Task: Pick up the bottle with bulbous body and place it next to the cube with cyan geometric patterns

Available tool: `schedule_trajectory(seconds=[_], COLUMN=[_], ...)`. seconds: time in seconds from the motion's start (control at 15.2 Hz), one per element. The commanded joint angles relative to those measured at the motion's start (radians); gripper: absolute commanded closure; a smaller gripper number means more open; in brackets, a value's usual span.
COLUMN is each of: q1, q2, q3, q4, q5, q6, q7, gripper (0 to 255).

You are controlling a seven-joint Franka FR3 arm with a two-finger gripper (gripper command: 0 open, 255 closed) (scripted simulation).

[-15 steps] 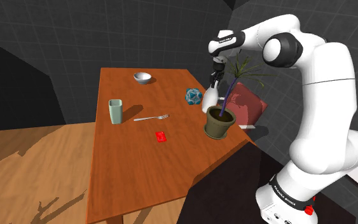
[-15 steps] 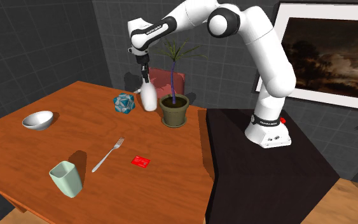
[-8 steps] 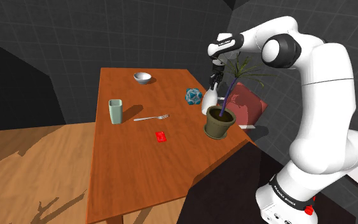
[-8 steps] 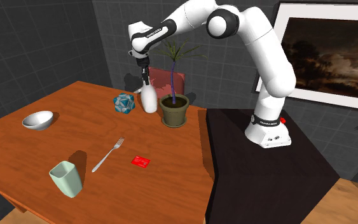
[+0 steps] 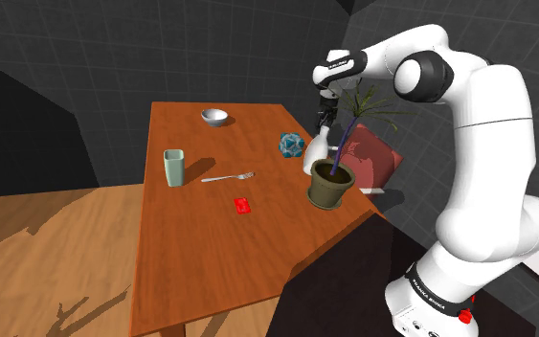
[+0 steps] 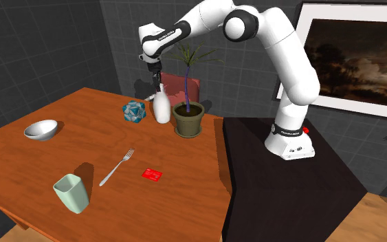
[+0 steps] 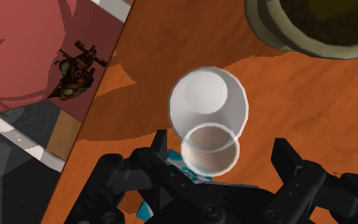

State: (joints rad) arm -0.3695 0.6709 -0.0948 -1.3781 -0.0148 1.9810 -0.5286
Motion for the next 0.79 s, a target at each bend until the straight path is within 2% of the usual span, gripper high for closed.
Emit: schedule_trajectory(seconds=[0.0,0.2,0.73], q1=[0.001,0.003,0.003], q2=[-0.009,-0.029,-0.029], q3=[0.000,-0.001,-0.001], q4=[0.019,0.082,0.082], q5=[0.000,-0.001,-0.001], q6=[-0.028,-0.111,-0.110], q7=[0.000,0.000,0.000], gripper=[0,0,0])
